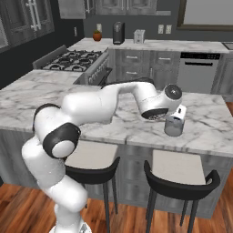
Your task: There are four ice cubes in the ice bowl. Place two ice cubes in each glass of water.
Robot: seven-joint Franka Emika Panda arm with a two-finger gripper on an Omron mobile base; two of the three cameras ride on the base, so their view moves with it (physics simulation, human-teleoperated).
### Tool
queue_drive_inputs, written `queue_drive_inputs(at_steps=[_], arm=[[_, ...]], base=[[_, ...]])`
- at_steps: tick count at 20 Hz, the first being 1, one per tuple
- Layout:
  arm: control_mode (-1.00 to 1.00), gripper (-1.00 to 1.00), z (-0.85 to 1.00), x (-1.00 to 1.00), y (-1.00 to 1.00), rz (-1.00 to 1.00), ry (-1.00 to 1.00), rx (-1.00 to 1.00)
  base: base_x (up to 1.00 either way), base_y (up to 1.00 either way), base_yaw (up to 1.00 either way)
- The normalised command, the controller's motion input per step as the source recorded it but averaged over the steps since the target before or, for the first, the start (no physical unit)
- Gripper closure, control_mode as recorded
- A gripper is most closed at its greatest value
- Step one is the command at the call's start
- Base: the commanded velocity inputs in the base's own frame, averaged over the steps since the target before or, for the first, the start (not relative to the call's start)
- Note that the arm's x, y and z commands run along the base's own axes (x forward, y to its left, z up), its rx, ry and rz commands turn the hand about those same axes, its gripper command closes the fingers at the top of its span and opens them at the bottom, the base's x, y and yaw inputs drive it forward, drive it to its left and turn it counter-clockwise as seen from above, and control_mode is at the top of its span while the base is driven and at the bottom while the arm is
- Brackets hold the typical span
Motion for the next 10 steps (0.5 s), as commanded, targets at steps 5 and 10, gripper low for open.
queue_drive_inputs(at_steps=[5, 10], arm=[[-1.00, -1.00, 0.89, -0.91, 0.96, 0.27, 0.04, -0.11], [-1.00, -1.00, 0.78, -0.81, 0.90, 0.40, 0.15, -0.23]], base=[[0.00, 0.00, 0.00], [0.00, 0.00, 0.00]])
